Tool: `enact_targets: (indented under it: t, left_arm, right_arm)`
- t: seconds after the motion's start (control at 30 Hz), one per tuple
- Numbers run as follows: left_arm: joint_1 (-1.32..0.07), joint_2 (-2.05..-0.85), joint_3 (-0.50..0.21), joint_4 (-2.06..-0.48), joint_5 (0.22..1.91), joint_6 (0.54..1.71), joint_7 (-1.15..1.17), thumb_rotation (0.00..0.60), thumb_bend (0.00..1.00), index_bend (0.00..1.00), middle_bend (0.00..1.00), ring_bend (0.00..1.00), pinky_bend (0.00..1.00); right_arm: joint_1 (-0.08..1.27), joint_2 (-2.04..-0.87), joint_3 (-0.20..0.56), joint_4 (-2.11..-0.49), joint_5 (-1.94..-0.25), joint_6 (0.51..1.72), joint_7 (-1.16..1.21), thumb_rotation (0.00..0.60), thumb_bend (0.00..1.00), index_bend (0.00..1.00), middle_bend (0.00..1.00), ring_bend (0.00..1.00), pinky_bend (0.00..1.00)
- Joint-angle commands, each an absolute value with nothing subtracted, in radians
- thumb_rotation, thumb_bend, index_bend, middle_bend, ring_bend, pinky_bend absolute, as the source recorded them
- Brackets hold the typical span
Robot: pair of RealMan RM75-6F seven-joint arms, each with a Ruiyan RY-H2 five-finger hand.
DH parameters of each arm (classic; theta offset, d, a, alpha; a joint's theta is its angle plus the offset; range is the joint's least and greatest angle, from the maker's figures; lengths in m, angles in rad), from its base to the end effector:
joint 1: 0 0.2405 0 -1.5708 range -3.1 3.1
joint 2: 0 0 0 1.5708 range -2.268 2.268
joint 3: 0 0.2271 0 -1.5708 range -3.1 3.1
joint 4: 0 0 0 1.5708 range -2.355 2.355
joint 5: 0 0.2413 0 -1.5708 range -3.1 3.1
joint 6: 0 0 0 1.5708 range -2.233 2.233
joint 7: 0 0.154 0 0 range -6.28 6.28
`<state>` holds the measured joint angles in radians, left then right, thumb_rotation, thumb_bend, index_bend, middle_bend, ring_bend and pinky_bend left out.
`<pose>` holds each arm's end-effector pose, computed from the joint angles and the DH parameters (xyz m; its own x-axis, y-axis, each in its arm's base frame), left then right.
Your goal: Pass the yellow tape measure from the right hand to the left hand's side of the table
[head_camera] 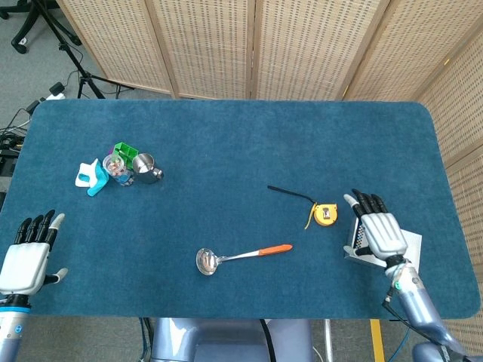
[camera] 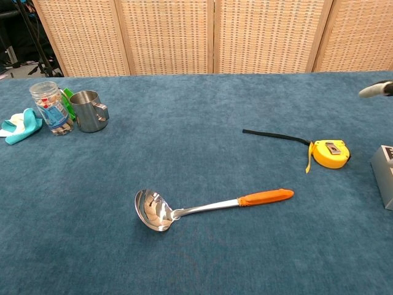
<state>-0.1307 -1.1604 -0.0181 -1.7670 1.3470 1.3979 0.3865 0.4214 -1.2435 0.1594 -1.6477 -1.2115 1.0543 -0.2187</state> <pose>-0.2745 0.1902 0.0791 0.5446 0.1519 0.8248 0.8307 0.0377 -0.5555 -0.2312 -0.2949 0.0404 0.4010 -0.2434 0.8832 -0.9159 -0.1277 0.3807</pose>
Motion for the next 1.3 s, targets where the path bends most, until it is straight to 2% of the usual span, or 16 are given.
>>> enact_targets:
  t: [0.03,0.43,1.3]
  left_arm:
    - [-0.131,-1.161,-0.019,-1.765,1.349,1.4,0.384,0.6,0.03,0.0,0.0,0.0,0.0]
    - [-0.13,-1.162,-0.022,-1.762,1.348,1.402,0.375,0.6,0.03,0.0,0.0,0.0,0.0]
    - [-0.129,-1.168,-0.02,-1.764,1.351,1.403,0.389,0.6,0.03,0.0,0.0,0.0,0.0]
  right_arm:
    - [0.499,-1.302,0.204,-1.617,-1.087,0.964,-0.286,0.6,0.05,0.11,0.0,0.0,0.0]
    - [0.58,-1.404,0.209,-1.465,-0.935,0.865,-0.294,0.6,0.05,0.14,0.0,0.0,0.0]
    - [0.601,-1.446,0.181,-1.356,-0.95,0.813,-0.2,0.6,0.09,0.17,0.0,0.0,0.0]
